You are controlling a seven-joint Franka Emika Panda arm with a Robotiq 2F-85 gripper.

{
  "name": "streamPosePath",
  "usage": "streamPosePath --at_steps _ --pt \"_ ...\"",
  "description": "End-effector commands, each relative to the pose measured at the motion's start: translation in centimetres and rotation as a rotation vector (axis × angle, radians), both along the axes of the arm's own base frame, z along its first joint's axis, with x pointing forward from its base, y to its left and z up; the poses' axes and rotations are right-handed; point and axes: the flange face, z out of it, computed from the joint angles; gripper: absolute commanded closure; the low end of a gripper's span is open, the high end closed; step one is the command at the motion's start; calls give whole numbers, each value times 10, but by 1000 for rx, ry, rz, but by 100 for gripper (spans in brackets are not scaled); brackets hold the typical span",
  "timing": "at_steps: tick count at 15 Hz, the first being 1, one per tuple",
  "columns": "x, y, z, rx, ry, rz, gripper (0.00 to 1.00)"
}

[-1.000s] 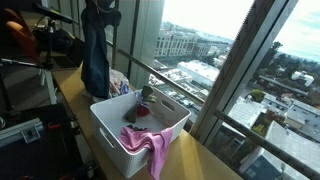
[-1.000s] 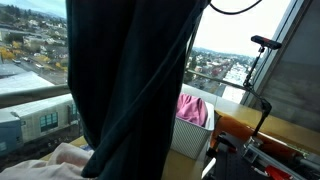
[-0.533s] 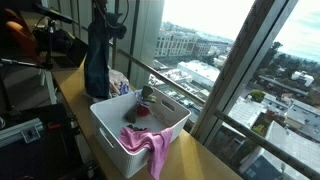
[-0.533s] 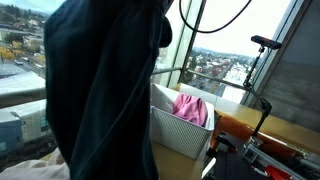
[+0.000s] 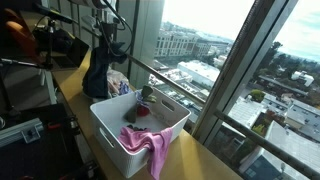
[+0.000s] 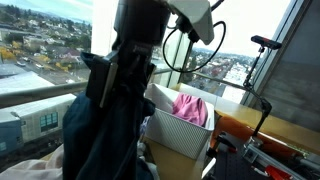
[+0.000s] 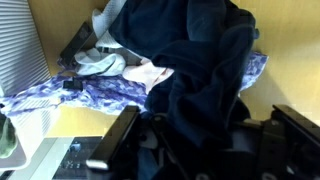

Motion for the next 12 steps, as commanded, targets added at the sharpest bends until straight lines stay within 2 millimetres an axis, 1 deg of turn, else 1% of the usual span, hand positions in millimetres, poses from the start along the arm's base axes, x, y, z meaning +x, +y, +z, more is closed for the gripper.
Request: streamPosePath --at_steps 1,4,5,6,7,8,9,10,12 --pt "2 23 -52 -15 50 36 100" --pt "0 30 -83 -28 91 52 100" --pt "0 30 -89 -33 99 54 100" --pt "1 29 -93 -38 107 51 77" --pt "2 26 -95 -42 113 50 73" --pt "6 20 -92 -44 111 45 67" --pt "9 12 -89 -45 107 39 59" --pt "13 -1 -81 -45 99 28 52" --pt "23 -33 -61 -47 74 0 37"
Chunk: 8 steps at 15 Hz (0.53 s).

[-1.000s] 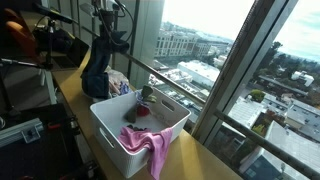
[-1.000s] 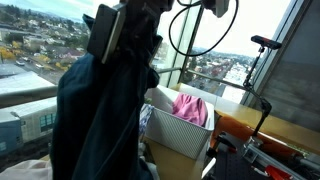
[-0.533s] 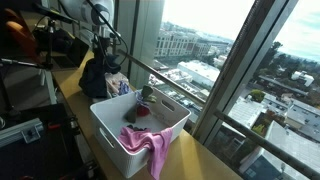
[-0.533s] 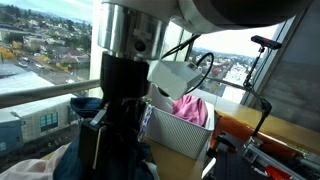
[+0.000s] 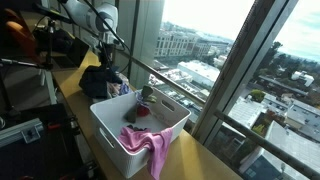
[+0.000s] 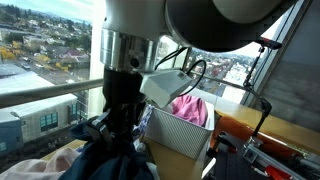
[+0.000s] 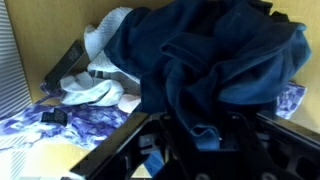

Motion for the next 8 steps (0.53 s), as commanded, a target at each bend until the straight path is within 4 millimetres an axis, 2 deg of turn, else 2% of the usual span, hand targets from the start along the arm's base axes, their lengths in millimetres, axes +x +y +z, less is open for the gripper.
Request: streamPosePath --at_steps 1,3,4,5,8 --pt "19 -59 45 -4 -43 -41 31" --pt "36 -104 59 -22 -72 -83 16" --pt "44 -133 64 -35 -82 -108 10" --pt "52 -156 64 -47 -93 -133 2" --pt "69 -224 54 -78 -107 -198 0"
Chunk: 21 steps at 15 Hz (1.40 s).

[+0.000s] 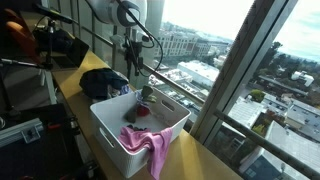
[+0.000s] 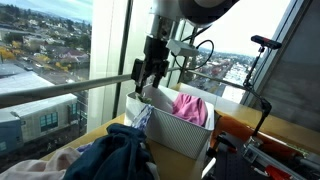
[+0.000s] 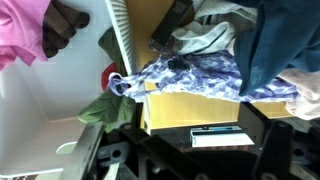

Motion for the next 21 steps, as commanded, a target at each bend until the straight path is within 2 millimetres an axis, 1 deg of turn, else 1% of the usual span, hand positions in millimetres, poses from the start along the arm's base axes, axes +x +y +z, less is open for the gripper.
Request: streamPosePath --at_steps 1,2,4,7,10,12,15,18,21 --pt "12 -61 -14 -32 -10 -50 0" --pt "18 -72 -20 -31 -8 -64 0" --pt "30 -83 -32 -39 -15 -76 0" --pt "48 -87 -50 -46 -39 -78 0" --pt "72 -91 -65 -43 -54 -72 0" --pt "88 -98 -76 -53 -55 -76 0" --pt "110 -114 -96 -64 -51 -84 0" --pt "123 -129 -116 -71 -35 -96 0" --pt "127 -138 -134 -67 14 -102 0"
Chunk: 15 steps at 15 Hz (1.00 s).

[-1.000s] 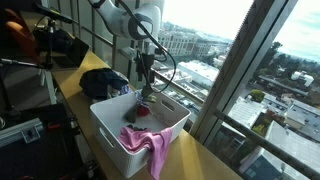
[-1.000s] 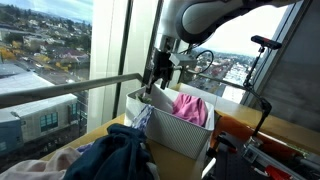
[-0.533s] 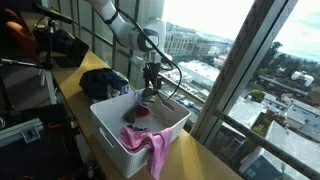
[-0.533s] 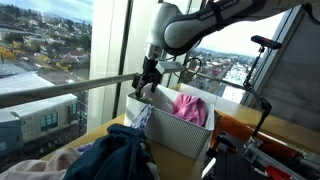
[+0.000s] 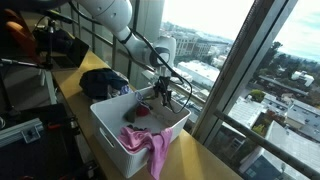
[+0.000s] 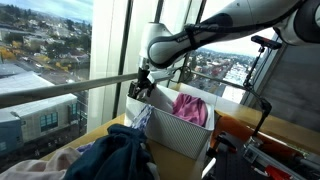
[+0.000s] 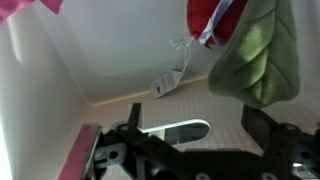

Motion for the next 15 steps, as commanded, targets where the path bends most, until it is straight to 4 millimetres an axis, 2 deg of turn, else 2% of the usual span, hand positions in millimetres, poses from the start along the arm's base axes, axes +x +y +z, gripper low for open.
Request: streamPosePath --at_steps 1,6,10,13,14,15 --pt "12 -5 -4 21 50 10 0" --pt "-7 13 4 64 183 51 0" --pt "-23 19 11 83 208 59 0" --pt "-37 15 -1 90 196 51 0" --pt "-42 10 -6 96 197 41 25" --pt "-46 6 -6 101 192 38 26"
